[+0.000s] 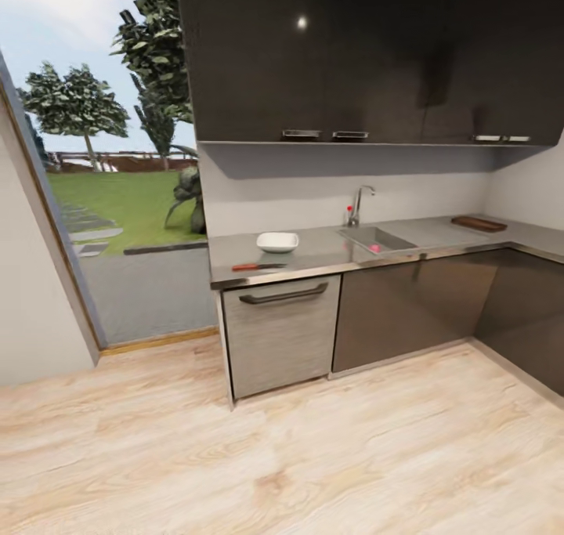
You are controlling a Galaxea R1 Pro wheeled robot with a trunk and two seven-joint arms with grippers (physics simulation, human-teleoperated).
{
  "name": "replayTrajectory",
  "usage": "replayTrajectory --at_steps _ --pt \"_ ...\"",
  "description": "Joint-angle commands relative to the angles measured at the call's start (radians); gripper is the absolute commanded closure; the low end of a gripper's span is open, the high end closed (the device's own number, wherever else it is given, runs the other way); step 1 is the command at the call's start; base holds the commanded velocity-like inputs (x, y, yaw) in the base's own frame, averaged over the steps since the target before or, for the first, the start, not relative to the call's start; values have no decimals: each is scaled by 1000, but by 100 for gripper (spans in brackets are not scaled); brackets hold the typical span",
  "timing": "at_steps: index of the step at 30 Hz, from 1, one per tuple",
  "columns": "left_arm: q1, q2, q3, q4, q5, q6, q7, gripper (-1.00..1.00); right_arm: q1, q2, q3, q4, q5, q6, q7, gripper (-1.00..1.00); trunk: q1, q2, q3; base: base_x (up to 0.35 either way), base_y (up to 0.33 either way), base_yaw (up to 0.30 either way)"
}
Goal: In the kitchen, take the Vidalia onion out of the sink, dice it on the chopping board with the paring knife, put the diced onion into the bowl on the countertop, then place both the paring knife and the chopping board into the sink.
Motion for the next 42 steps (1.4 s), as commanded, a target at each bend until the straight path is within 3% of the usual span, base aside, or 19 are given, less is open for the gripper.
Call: replayTrajectory --at_steps 1,17,42 --pt "0 0 0 -1 -1 -1 2 -100 0 0 1 0 1 -3 0 -100 0 0 -1 97 -327 259" --pt "0 0 1 -1 -4 -3 3 -100 0 -1 1 1 1 -3 1 -100 0 0 -1 89 -328 249" --pt "0 0 1 -1 -3 -3 3 -100 0 0 3 1 -1 -3 2 -100 0 0 -1 109 -323 10"
